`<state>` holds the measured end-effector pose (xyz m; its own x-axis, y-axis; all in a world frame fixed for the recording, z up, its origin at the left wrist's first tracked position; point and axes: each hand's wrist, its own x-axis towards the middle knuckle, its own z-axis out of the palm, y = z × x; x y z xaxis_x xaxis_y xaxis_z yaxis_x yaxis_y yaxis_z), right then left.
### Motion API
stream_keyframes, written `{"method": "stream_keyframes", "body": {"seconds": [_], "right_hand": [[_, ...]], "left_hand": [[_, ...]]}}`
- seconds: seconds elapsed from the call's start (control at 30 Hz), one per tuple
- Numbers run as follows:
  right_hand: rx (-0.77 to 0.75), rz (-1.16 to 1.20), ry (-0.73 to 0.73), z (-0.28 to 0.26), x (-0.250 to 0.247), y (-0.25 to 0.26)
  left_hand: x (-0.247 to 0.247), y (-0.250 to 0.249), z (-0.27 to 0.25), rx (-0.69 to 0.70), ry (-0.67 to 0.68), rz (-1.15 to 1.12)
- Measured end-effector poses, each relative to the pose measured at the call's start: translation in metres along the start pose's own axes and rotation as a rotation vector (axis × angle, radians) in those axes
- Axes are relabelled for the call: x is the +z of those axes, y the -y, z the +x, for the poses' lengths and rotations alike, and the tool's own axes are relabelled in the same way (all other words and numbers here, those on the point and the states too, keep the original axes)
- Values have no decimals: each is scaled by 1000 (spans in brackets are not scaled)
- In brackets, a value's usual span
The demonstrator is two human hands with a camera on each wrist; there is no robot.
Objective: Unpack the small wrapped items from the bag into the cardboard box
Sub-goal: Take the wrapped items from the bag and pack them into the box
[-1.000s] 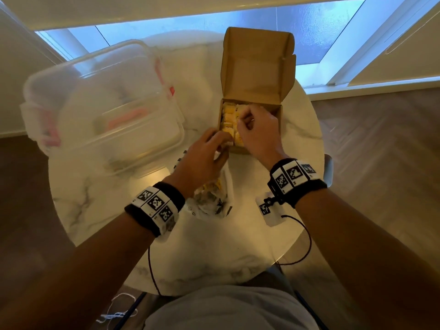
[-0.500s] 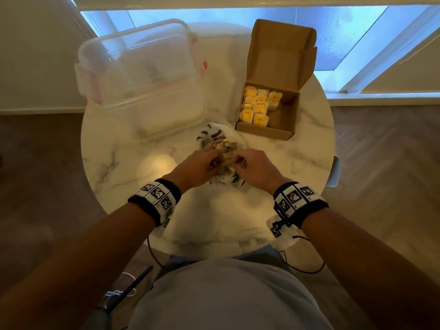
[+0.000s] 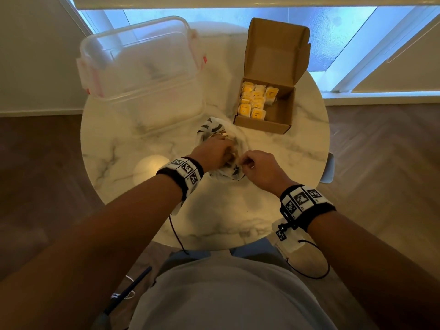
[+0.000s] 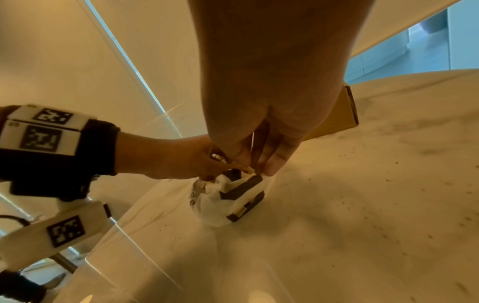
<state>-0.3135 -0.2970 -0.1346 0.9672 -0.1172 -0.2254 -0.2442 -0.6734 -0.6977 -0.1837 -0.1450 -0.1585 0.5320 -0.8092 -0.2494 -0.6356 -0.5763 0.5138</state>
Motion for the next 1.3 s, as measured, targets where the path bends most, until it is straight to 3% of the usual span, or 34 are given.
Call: {"method": "stream_keyframes", "body": {"seconds": [0.17, 0.3, 0.53, 0.63, 0.77, 1.07, 1.3], "right_hand": [[84, 76, -19, 5, 0, 1], [36, 47, -45, 12, 1, 11], [19, 29, -75, 17, 4, 15], [75, 49, -101, 13, 6, 8], [95, 51, -87, 8, 5, -2], [107, 50, -56, 6, 2, -5], [142, 79, -87, 10, -1, -6]], "left_hand": [[-12, 11, -17, 31, -65, -85], [-21, 12, -27, 119, -94, -138], [-30, 2, -32, 1, -189, -218], [-25, 6, -26, -89, -108, -197], [-13, 10, -17, -181, 35, 60], [1, 7, -4, -220, -171, 238], [-8, 13, -16, -136, -266, 7]]}}
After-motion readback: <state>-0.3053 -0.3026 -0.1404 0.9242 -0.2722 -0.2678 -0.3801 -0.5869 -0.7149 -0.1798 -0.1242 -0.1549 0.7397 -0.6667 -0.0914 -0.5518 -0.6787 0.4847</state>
